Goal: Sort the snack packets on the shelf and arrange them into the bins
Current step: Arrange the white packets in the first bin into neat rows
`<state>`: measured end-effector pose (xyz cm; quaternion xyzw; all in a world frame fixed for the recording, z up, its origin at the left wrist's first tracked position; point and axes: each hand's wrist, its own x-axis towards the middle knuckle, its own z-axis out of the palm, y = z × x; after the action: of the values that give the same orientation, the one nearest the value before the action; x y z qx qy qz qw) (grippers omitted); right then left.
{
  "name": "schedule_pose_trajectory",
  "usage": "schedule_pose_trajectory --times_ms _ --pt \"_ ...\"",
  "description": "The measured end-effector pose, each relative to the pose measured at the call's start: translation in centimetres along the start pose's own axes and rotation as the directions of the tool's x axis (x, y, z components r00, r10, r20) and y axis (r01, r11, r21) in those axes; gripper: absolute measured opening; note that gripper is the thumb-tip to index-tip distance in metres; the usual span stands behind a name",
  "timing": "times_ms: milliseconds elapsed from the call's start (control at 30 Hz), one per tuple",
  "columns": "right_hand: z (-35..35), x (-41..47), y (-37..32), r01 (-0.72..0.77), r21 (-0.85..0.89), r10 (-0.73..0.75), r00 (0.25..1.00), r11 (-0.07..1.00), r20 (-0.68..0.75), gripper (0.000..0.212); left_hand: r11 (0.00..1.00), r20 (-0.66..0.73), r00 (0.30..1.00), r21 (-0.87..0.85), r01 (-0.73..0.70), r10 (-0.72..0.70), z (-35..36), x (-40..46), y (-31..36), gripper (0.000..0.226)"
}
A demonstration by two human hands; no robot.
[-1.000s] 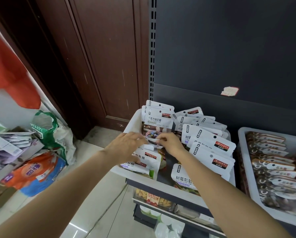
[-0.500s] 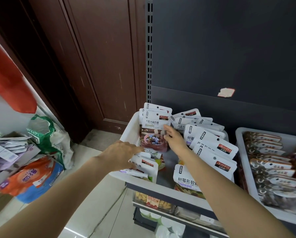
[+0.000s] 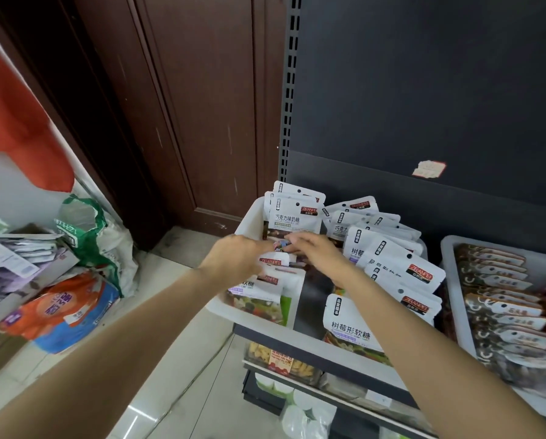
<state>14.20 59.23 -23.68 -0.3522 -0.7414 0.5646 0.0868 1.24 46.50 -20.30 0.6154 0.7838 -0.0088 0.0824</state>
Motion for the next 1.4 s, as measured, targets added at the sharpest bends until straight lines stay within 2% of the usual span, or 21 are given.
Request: schedule_pose_trajectory --times_ms 100,200,267,367,433,500,567,600,700,733,767,833,933,1033,1167,1300,1333,1400 --pt "-0.3 -0.1 -0.4 0.047 -0.024 -0.048 0.997 0.999 -0.062 0.031 0.998 -0.115 0.993 -0.052 0.033 -0.039 -0.4 0.6 0.5 0.025" --pt "-0.9 0.2 -1.0 0.016 0.032 -0.011 0.991 0.999 -0.130 0.036 0.997 -0.235 0.971 -0.071 0.023 -0.039 -1.4 1.6 0.2 0.021" --pt "-1.0 0.4 -0.7 -0.027 0.070 0.037 0.989 0.997 -0.144 0.040 0.997 -0.217 0.976 -0.077 0.003 -0.019 -1.7 2.1 -0.4 0.027" --pt "-0.6 0.0 -0.3 -0.081 0.023 0.083 0.990 0.996 -0.111 0.049 0.995 -0.097 0.995 -0.104 -0.012 0.002 -1.1 2.1 -0.9 0.057" --pt "-0.7 -0.4 -0.7 -0.074 0.046 0.079 0.990 0.996 -0.121 0.054 0.977 -0.031 0.999 -0.211 0.027 -0.035 -0.4 1.5 -1.2 0.084" --pt "-0.8 -0.6 -1.0 -0.069 0.061 0.076 0.991 0.996 -0.107 0.057 0.941 -0.012 0.999 -0.336 0.044 -0.051 0.2 0.9 -1.5 0.100" --pt "-0.6 -0.9 -1.0 -0.072 0.046 0.075 0.994 0.996 -0.076 0.058 0.858 -0.012 0.998 -0.511 0.049 -0.064 0.5 0.3 -1.6 0.106" --pt "-0.4 -1.0 -1.0 -0.069 0.032 0.071 0.995 0.997 -0.066 0.058 0.781 0.006 0.996 -0.620 0.076 -0.092 0.6 0.1 -1.4 0.105" --pt "0.7 -1.3 -1.3 -0.042 0.008 0.042 0.997 0.999 -0.061 0.054 0.488 0.094 0.969 -0.850 0.198 -0.229 0.5 -0.5 -0.9 0.088" --pt "1.1 -1.3 -1.5 -0.038 -0.002 0.037 0.998 0.999 -0.051 0.052 0.452 0.095 0.962 -0.868 0.206 -0.255 0.5 -0.6 -0.9 0.079" --pt "1.5 -1.2 -1.6 -0.027 -0.027 0.026 0.999 0.999 -0.034 0.050 0.472 0.077 0.961 -0.859 0.199 -0.265 0.4 -0.8 -1.0 0.068" --pt "2.2 -1.2 -1.7 -0.008 -0.128 0.005 1.000 0.992 -0.022 0.048 0.605 0.031 0.968 -0.775 0.182 -0.251 0.4 -1.3 -1.2 0.051" --pt "2.1 -1.4 -2.5 0.055 -0.260 -0.102 0.980 0.964 -0.169 0.038 0.741 0.030 0.972 -0.641 0.198 -0.234 0.1 -1.7 -1.0 0.044" --pt "0.8 -0.8 -3.5 0.069 -0.351 -0.180 0.938 0.934 -0.295 0.032 0.752 -0.011 0.979 -0.641 0.151 -0.205 -0.7 -1.0 -1.5 0.040" --pt "-1.0 1.0 -4.4 -0.017 -0.479 -0.135 0.950 0.878 -0.282 0.037 0.780 -0.077 0.979 -0.618 0.101 -0.188 -1.3 1.5 -3.4 0.033" --pt "-1.6 2.5 -5.0 -0.053 -0.551 -0.093 0.968 0.833 -0.233 0.052 0.784 -0.059 0.990 -0.617 0.062 -0.126 -1.8 4.6 -4.7 0.037" --pt "-1.5 3.0 -4.9 -0.073 -0.586 -0.075 0.971 0.807 -0.225 0.055 0.782 -0.046 0.993 -0.621 0.057 -0.109 -1.8 5.2 -4.9 0.038" --pt "-1.5 4.0 -4.8 -0.144 -0.710 -0.051 0.968 0.689 -0.246 0.059 0.801 -0.041 0.997 -0.598 0.032 -0.071 -1.7 6.6 -5.4 0.042"
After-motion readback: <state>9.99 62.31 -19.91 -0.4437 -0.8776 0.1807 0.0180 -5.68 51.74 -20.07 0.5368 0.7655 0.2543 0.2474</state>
